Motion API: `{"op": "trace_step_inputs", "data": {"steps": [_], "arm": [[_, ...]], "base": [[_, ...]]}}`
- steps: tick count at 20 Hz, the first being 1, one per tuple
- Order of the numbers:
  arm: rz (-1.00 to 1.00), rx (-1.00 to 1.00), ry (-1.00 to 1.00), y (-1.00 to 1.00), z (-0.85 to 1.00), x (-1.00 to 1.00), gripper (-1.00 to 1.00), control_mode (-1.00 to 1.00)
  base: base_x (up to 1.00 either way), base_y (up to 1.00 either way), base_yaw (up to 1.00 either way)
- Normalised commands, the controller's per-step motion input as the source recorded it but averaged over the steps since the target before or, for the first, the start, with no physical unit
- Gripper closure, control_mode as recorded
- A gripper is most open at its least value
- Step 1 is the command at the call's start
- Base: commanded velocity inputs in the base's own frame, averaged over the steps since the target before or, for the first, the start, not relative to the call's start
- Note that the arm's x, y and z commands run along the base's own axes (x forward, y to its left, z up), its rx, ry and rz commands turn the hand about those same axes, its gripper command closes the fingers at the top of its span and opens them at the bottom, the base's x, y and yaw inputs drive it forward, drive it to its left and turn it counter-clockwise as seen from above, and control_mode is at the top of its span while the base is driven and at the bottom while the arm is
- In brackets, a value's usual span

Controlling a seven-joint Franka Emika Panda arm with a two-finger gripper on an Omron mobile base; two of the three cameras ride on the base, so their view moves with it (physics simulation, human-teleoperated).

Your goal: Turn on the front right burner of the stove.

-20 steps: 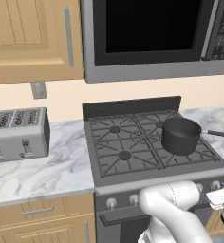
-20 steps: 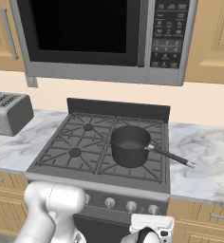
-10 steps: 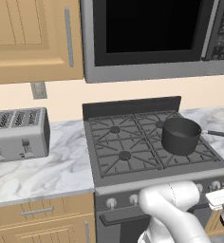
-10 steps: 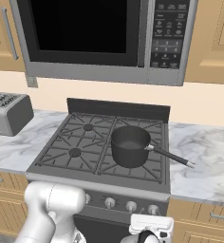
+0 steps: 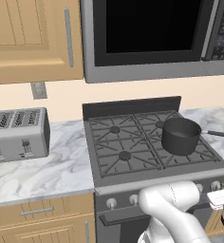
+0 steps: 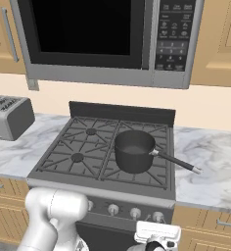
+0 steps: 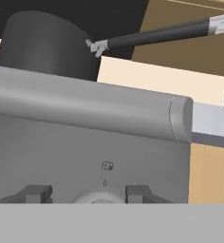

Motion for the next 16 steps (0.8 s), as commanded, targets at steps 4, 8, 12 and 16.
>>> {"op": "trace_step_inputs", "data": {"steps": [4, 8, 12, 16], "arm": [[0.03, 0.00, 0.00, 0.00, -0.88, 0.00, -1.00, -1.00], [0.02, 0.02, 0.00, 0.00, -0.95, 0.00, 1.00, -1.00], [0.02, 0.02, 0.00, 0.00, -0.78, 0.00, 1.00, -1.00], [0.02, 0.00, 0.00, 0.00, -0.62, 0.00, 1.00, -1.00]], "base": [[0.00, 0.00, 0.00], [0.00, 0.00, 0.00], [0.00, 0.00, 0.00], [0.00, 0.00, 0.00]]}}
